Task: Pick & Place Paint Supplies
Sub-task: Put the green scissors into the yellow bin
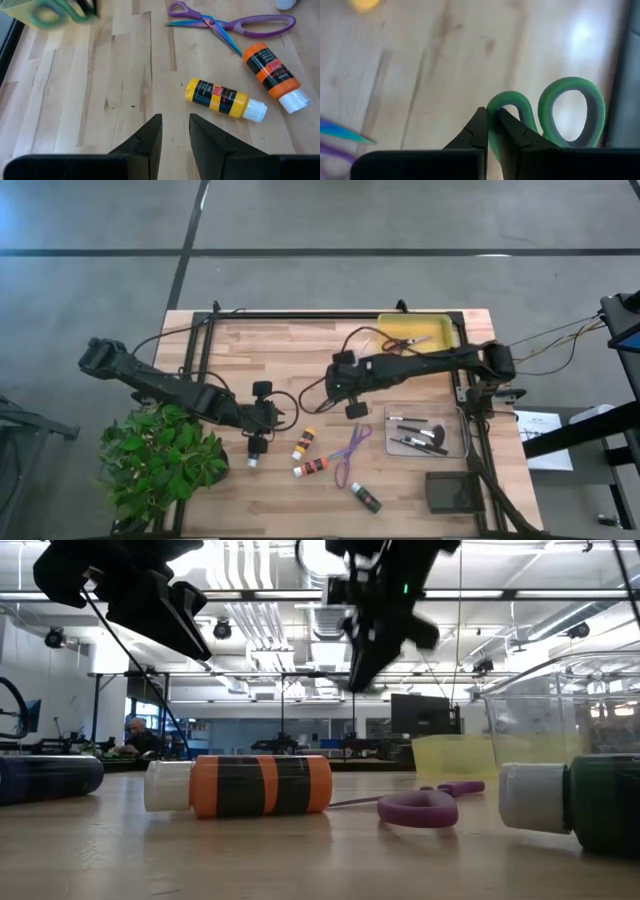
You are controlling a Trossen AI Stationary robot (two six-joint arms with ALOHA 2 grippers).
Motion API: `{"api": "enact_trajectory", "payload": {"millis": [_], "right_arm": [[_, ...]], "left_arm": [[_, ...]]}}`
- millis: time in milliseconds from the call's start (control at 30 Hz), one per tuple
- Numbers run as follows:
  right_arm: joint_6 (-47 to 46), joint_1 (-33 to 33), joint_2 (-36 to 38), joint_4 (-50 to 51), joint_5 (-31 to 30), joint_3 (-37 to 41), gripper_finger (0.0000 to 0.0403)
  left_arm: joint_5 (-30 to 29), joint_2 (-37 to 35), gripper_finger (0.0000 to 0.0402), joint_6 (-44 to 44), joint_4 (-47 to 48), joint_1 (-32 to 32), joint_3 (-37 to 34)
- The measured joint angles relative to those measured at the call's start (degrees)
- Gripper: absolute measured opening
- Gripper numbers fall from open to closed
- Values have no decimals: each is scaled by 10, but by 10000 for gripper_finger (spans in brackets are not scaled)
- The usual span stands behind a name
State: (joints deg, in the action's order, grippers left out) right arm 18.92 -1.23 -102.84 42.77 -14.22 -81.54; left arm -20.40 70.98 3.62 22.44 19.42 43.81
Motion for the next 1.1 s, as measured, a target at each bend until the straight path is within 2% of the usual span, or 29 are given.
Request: {"api": "enact_trajectory", "payload": {"millis": [133, 267, 467, 633, 867, 1100], "right_arm": [[-46, -20, 68, 33, -26, -3, 10], [-83, -46, 109, 70, -55, 39, 10], [-82, -105, 182, 55, -48, 114, 10], [-73, -195, 240, 8, 6, 185, 10], [-54, -304, 285, -22, 28, 263, 10], [-38, -337, 277, -32, 22, 281, 19]], "left_arm": [[0, 0, 104, 8, 0, 0, 0], [-2, 0, 104, 8, 0, 0, 0], [-6, 0, 104, 9, -2, 0, -1], [-6, 0, 104, 9, -3, 0, -1], [-12, 0, 104, 6, -3, 0, -1], [-13, 0, 104, 4, -9, 0, -1]]}}
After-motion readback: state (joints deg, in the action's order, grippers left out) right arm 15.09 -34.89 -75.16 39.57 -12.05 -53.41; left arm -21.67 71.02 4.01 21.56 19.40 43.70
